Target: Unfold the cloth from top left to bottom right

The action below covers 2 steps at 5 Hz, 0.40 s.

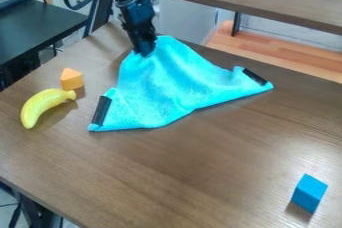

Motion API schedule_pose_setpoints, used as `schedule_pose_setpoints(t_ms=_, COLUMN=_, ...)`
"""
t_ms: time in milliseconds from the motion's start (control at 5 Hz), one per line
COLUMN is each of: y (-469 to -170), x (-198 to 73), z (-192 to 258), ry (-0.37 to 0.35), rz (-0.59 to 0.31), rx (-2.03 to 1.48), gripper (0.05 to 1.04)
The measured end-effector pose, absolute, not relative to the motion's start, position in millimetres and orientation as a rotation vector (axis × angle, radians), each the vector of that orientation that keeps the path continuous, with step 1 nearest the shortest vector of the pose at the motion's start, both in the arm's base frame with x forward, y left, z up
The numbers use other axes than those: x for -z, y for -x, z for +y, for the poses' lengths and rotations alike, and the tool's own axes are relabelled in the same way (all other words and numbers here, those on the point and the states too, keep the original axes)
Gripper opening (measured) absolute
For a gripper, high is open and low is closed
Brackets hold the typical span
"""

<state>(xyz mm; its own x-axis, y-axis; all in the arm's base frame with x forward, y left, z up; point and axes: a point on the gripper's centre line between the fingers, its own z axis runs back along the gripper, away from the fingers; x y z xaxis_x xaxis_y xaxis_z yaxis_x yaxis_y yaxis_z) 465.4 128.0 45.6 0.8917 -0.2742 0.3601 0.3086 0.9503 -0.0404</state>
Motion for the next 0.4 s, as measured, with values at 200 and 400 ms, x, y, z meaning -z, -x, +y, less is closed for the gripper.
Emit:
schedule_pose_setpoints(t_ms=200, y=-460, x=-37, z=127, ry=0.095, rz=-0.334, rx=0.288, gripper=0.073)
schedule_pose_setpoints(t_ms=400, y=-451, x=-44, z=114, ry=0.057, rz=-0.347, rx=0.305, gripper=0.073)
